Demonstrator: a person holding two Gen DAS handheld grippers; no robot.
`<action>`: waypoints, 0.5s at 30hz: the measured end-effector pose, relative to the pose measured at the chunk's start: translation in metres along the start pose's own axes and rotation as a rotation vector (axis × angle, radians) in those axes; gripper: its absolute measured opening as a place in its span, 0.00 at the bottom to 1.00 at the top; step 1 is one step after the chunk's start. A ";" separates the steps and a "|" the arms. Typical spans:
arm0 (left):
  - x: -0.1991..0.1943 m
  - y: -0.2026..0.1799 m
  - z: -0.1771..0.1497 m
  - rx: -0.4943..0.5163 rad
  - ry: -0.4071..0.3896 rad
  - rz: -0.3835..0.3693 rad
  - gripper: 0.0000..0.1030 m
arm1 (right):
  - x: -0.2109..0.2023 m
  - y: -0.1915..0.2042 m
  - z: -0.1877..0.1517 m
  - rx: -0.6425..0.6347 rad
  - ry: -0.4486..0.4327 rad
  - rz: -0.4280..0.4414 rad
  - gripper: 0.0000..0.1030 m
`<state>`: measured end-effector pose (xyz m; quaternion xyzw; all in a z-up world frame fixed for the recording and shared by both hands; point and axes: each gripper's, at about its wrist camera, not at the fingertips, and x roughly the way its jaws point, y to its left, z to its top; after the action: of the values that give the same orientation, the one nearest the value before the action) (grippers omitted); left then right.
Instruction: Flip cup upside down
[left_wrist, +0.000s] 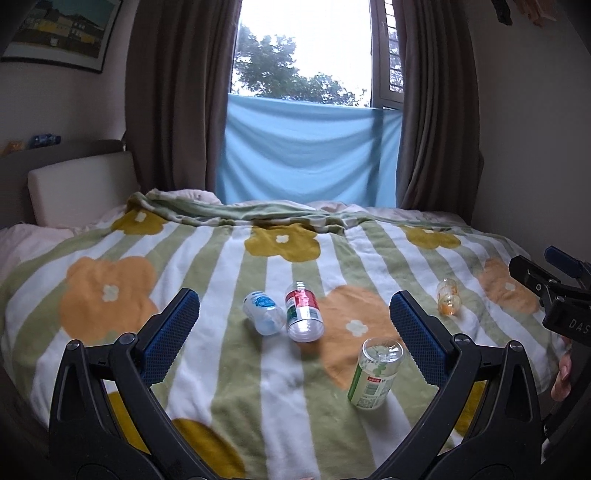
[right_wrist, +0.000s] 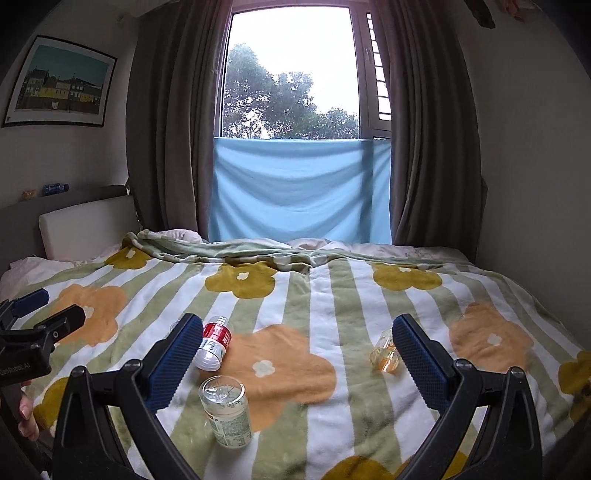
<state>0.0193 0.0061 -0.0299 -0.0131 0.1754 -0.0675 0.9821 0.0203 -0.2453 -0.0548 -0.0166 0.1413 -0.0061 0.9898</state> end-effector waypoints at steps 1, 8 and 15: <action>-0.002 0.001 0.000 -0.005 -0.004 0.001 1.00 | 0.000 0.002 0.000 -0.004 -0.004 -0.003 1.00; -0.010 0.000 0.003 -0.003 -0.033 0.012 1.00 | -0.004 -0.002 -0.003 0.018 -0.015 -0.007 1.00; -0.013 -0.004 0.005 0.009 -0.042 0.012 1.00 | -0.005 -0.006 -0.003 0.031 -0.014 -0.011 1.00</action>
<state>0.0085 0.0040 -0.0205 -0.0089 0.1546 -0.0620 0.9860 0.0147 -0.2514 -0.0565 -0.0020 0.1344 -0.0136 0.9908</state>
